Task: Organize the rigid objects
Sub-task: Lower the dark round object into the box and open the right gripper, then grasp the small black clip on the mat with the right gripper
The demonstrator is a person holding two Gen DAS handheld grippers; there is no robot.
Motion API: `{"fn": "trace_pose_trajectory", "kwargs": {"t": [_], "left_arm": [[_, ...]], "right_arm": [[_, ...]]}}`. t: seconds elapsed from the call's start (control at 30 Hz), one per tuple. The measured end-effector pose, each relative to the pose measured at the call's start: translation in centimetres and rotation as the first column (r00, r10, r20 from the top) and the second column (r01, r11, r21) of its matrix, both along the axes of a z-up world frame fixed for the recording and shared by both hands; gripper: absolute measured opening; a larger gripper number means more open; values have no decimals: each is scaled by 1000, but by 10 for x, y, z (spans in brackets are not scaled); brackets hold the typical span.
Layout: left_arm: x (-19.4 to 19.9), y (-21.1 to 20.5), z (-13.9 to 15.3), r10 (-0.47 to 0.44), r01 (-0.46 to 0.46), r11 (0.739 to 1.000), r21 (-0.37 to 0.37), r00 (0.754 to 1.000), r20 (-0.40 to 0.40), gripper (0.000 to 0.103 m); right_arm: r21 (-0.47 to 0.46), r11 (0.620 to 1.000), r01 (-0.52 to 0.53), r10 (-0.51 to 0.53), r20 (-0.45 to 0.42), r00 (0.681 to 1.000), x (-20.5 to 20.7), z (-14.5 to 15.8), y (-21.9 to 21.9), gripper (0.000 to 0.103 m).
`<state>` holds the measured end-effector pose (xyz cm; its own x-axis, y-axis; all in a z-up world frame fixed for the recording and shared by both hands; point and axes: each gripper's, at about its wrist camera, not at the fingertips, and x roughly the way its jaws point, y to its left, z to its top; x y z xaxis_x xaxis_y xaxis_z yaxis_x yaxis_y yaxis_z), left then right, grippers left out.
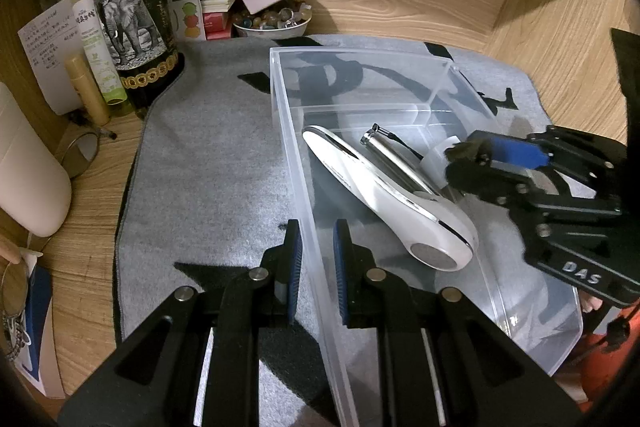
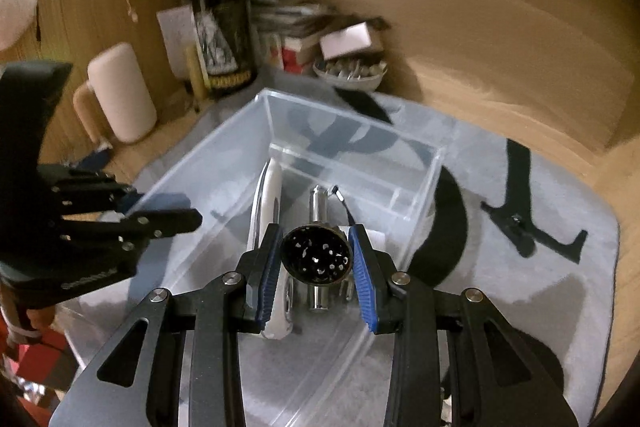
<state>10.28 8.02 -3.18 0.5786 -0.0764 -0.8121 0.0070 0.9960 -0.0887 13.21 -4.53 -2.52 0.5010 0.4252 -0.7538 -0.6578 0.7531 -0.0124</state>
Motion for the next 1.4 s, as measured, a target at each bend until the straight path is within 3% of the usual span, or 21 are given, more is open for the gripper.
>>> {"fn": "trace_pose_trajectory", "kwargs": {"t": [0.4, 0.7, 1.0, 1.13, 1.4], "left_arm": [[0, 1, 0, 0, 0, 1000, 0, 1000, 0, 14], [0, 1, 0, 0, 0, 1000, 1, 1000, 0, 14], [-1, 0, 0, 0, 0, 1000, 2, 1000, 1, 14], [-1, 1, 0, 1, -1, 1000, 1, 1000, -1, 14], [-1, 2, 0, 5, -5, 1000, 3, 1000, -2, 14]], "right_arm": [[-53, 998, -36, 35, -12, 999, 6, -2, 6, 33], [17, 1000, -25, 25, -2, 1000, 1, 14, -9, 39], [107, 990, 88, -100, 116, 988, -12, 59, -65, 48], [143, 977, 156, -179, 162, 971, -10, 73, -93, 59], [103, 952, 287, -297, 108, 949, 35, 56, -122, 59]]}}
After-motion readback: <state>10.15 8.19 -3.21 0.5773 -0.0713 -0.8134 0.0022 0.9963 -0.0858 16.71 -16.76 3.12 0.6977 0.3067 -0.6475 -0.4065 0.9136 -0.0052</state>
